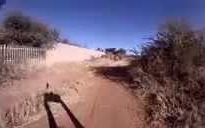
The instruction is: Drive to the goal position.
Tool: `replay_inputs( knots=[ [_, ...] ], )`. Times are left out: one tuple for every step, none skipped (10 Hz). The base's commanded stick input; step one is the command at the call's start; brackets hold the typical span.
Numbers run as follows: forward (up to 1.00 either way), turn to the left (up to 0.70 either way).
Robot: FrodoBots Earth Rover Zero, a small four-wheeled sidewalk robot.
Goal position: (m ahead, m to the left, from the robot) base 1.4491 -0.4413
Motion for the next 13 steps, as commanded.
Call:
replay_inputs(
  knots=[
    [0.5,0.0],
    [0.5,0.0],
    [0.5,0.0],
    [0.5,0.0],
    [0.5,0.0],
    [0.5,0.0],
    [0.5,0.0],
    [0.5,0.0],
    [0.5,0.0],
    [0.5,0.0],
    [0.5,0.0],
    [0.5,0.0],
    [0.5,0.0]
  ],
)
